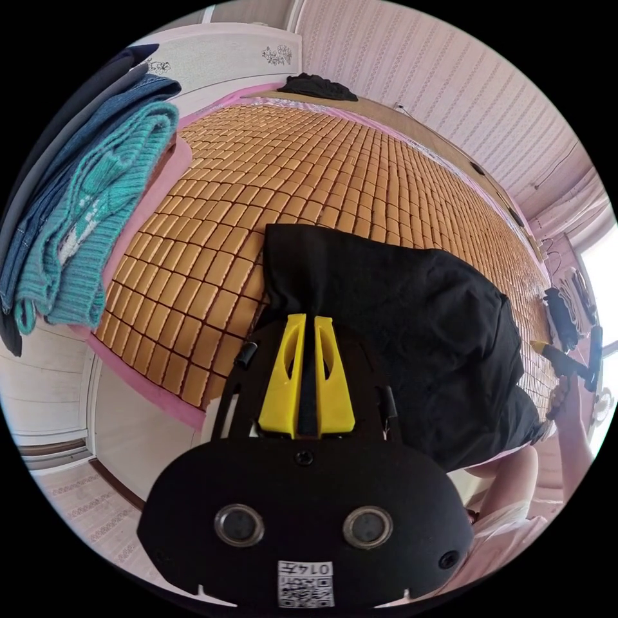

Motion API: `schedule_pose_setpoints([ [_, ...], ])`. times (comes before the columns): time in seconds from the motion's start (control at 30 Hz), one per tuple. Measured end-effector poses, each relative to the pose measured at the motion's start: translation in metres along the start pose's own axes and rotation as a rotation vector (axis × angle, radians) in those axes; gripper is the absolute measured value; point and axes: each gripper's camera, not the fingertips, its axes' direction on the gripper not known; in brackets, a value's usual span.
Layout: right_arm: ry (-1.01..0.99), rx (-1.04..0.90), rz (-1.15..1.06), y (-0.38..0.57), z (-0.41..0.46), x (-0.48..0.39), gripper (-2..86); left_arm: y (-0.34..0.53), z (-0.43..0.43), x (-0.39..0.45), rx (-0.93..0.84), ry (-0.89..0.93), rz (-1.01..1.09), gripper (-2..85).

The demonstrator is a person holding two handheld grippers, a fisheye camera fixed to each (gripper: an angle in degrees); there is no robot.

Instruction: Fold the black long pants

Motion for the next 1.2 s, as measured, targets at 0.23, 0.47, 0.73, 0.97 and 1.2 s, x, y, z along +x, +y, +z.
schedule_pose_setpoints([
  [0.23, -0.175, 0.065, 0.152, -0.006, 0.001, 0.018, 2.7, 0.003, 0.002, 0.007, -0.01, 0.001, 0.014, 0.4],
  [0.47, 0.099, 0.42, 0.312, 0.067, -0.155, 0.108, 2.9, 0.011, 0.002, 0.019, 0.017, -0.015, 0.011, 0.6],
  [0.73, 0.407, 0.288, 0.456, 0.103, -0.181, 0.18, 5.9, -0.007, -0.024, 0.035, 0.027, -0.003, -0.005, 0.2],
  [0.97, 0.332, 0.114, 0.359, 0.054, -0.088, 0.171, 3.4, -0.047, 0.017, 0.064, -0.058, -0.107, -0.05, -0.7],
  [1.2, 0.374, 0.251, 0.306, 0.028, -0.083, 0.168, -0.4, -0.092, 0.032, 0.104, -0.057, -0.323, 0.08, -0.9],
])
